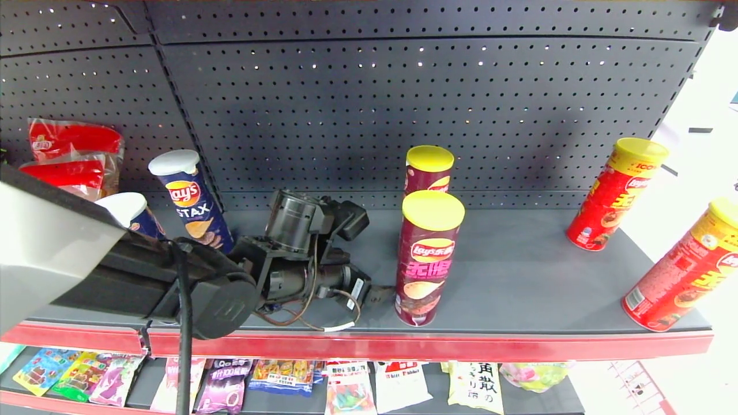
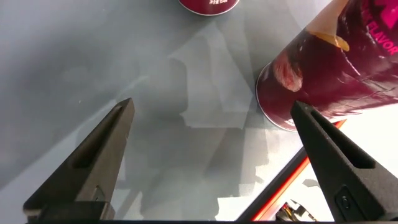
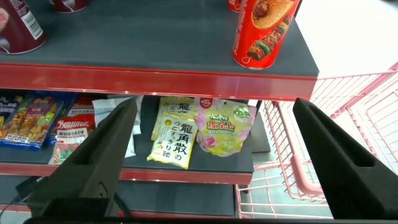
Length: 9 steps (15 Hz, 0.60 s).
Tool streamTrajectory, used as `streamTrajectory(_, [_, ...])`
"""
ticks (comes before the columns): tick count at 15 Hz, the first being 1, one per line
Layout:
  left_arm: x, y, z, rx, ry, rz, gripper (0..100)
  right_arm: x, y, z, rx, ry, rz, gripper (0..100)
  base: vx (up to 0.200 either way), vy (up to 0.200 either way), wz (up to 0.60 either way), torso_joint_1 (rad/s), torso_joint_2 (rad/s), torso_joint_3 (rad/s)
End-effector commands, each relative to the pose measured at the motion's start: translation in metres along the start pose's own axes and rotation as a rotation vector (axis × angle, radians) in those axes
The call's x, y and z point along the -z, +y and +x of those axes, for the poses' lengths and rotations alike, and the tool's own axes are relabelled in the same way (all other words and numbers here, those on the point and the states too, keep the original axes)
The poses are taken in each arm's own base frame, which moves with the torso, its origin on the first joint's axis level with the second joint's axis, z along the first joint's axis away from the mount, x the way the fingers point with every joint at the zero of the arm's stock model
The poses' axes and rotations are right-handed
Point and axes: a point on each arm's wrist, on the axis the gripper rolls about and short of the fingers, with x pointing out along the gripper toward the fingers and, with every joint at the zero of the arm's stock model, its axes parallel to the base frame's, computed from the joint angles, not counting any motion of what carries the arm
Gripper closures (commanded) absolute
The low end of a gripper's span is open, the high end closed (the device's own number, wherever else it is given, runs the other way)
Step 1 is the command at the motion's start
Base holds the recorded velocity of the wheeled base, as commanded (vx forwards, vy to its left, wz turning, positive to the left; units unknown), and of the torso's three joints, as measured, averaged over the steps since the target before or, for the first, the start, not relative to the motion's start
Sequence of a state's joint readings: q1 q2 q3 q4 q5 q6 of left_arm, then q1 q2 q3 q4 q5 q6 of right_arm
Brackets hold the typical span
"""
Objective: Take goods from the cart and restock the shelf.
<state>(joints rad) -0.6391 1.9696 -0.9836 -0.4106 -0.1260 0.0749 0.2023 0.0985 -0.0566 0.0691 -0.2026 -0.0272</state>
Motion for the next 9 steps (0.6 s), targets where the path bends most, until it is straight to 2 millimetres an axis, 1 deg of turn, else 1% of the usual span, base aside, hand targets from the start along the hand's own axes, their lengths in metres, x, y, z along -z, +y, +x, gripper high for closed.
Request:
streamTrajectory(1, [0.000,0.000,0.000,0.000,0.000,0.001,0,0.000,0.000,0.000,0.000,0.002,-0.001,0,0.000,0.000,0.00,0.000,0.00,0.000])
streamTrajectory(6, [0.002,0.000,0.000,-0.001,0.005,-0.002,0,0.000,0.000,0.000,-0.002,0.002,-0.001,0,0.000,0.000,0.00,0.000,0.00,0.000])
streamTrajectory(8, [0.001,0.000,-0.004,-0.002,0.002,-0.004,0,0.000,0.000,0.000,-0.002,0.001,-0.001,0,0.000,0.000,0.00,0.000,0.00,0.000])
streamTrajectory(9, [0.000,0.002,-0.010,-0.014,-0.006,-0.008,0,0.000,0.000,0.000,-0.002,0.001,-0.001,0,0.000,0.000,0.00,0.000,0.00,0.000])
